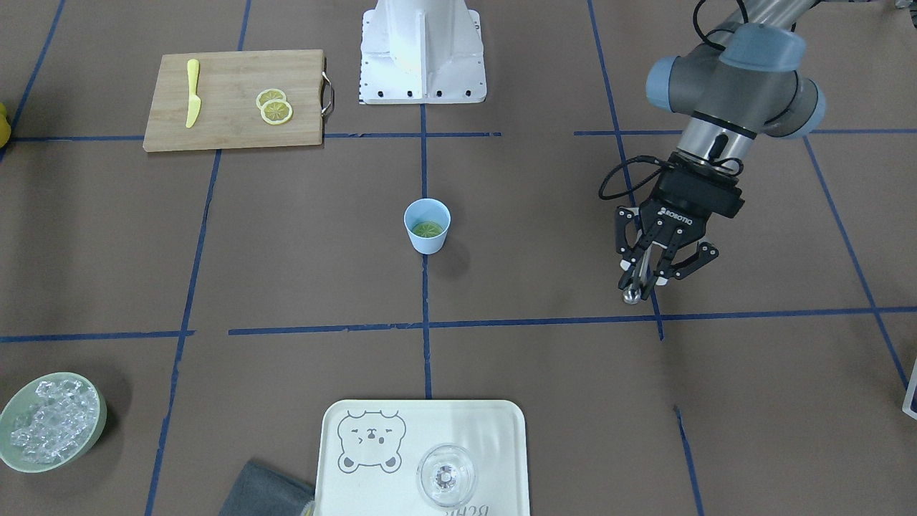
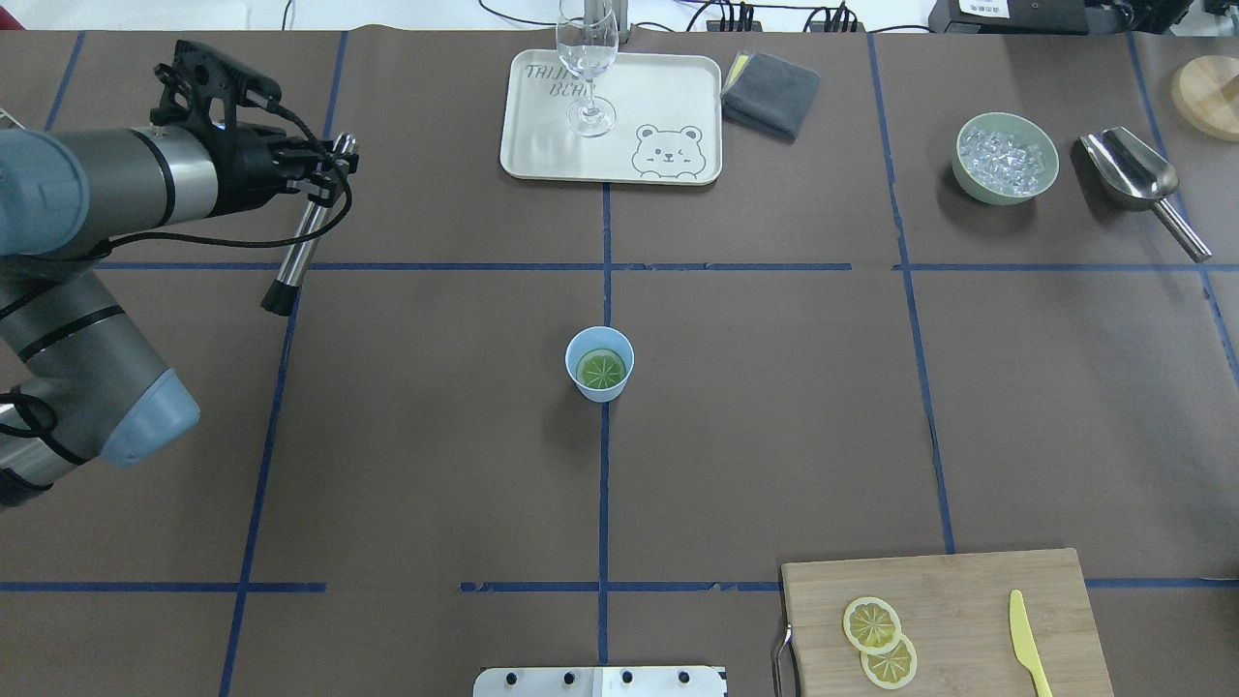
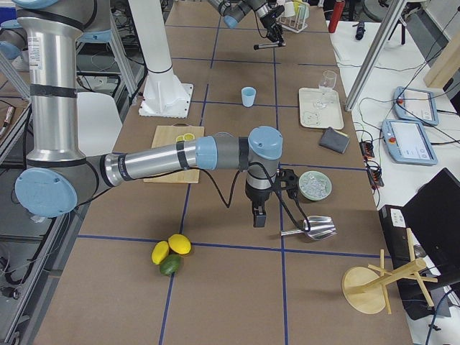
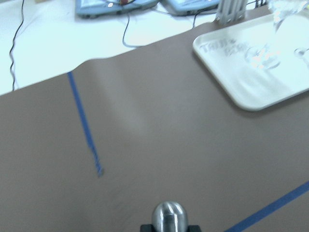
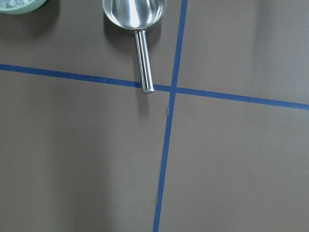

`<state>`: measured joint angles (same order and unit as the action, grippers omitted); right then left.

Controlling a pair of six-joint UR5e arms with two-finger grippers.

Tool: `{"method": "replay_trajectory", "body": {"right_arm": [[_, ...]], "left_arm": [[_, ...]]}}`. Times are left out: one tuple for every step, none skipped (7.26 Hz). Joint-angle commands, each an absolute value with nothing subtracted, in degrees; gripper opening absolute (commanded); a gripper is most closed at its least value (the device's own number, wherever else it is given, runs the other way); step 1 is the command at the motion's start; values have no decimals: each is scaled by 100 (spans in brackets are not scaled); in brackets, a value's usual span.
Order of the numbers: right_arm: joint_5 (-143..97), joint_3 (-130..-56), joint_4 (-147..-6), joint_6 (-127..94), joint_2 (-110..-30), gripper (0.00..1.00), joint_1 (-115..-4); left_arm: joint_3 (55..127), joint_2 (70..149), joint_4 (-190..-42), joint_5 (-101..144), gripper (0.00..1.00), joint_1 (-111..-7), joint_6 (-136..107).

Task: Squeeze lemon into cup
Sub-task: 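Carry the metal shaker with the left gripper over the cup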

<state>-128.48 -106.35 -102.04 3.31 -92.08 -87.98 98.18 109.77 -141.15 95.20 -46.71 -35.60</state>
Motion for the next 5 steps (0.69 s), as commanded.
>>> {"method": "replay_trajectory", "body": {"right_arm": [[-12841,-10635,-10204,334,-9228,100,-8798],[-12841,-10643,-10195,334,-9255,100,-8798],[-12841,-10644,-10195,325,-9255,100,-8798],[-12832,-10635,-10195,316,-9255,100,-8807],[-12823,-10643,-10195,316,-9255,100,-8815]], "left_arm": [[9791,11206,-15033,8882,0,-4562,-3683],[9791,11241,-15699,8703,0,-4205,-3674],[9652,11293,-16576,8692,0,-4149,-3700],[9294,11555,-17464,8692,0,-4079,-3691],[9038,11775,-18064,8701,0,-4000,-3691]]}}
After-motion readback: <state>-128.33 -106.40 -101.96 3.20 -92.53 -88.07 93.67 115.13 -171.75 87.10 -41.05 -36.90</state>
